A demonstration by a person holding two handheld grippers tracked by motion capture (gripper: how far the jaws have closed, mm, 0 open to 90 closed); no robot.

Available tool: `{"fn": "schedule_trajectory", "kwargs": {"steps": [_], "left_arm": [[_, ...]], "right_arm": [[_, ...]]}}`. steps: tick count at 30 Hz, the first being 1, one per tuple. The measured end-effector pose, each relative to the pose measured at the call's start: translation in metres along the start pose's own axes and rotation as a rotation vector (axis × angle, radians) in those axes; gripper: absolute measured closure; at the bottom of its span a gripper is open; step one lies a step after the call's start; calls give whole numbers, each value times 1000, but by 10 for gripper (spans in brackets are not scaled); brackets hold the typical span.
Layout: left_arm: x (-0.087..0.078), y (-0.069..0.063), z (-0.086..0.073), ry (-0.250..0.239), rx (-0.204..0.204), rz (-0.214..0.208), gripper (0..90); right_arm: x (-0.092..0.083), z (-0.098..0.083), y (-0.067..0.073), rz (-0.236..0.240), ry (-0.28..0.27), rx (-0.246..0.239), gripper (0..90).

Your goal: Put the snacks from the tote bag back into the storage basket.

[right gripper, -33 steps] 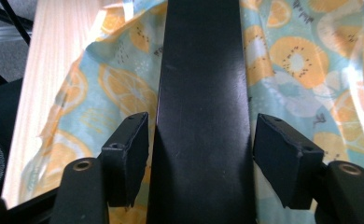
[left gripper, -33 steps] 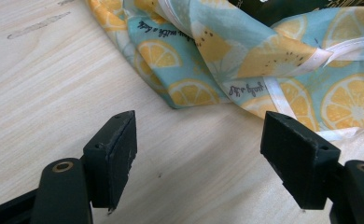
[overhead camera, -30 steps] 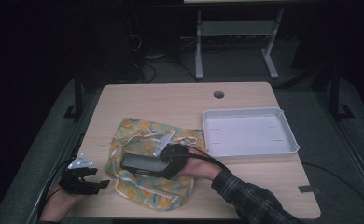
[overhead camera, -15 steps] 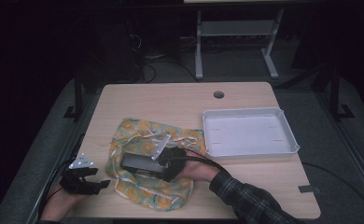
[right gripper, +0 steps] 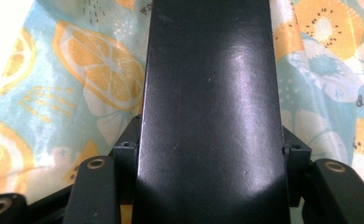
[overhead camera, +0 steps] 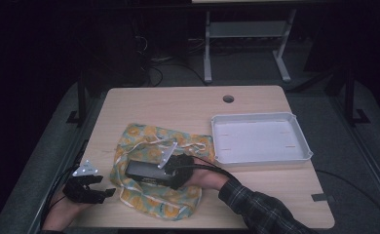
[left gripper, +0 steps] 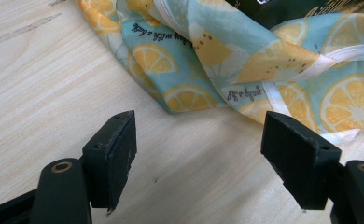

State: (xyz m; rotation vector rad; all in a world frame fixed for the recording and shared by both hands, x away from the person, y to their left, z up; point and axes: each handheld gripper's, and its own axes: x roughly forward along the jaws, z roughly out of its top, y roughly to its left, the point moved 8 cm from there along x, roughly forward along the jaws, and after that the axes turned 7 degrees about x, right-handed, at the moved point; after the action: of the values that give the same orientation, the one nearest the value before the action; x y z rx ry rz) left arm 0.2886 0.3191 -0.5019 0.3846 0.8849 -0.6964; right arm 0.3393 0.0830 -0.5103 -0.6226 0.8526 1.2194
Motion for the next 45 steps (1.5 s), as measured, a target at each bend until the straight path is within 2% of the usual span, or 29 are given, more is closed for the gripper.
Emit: {"fn": "schedule_trajectory", "kwargs": {"steps": [11,28,40,45], "left_arm": [[1,0,0,-1,11,-3,264],[2,-2,1,1,15,-14,266],[1,-3,2,-9,11,-25,265],[1,-3,3,-16,4,-26,265]], "right_arm": [[-22,8,-2,2,-52,12,423],[-46,8,-3,18,-58,4,423],[-75,11,-13,3,-107,28,422],[-84,9,-18,-12,-111,38,422]]}}
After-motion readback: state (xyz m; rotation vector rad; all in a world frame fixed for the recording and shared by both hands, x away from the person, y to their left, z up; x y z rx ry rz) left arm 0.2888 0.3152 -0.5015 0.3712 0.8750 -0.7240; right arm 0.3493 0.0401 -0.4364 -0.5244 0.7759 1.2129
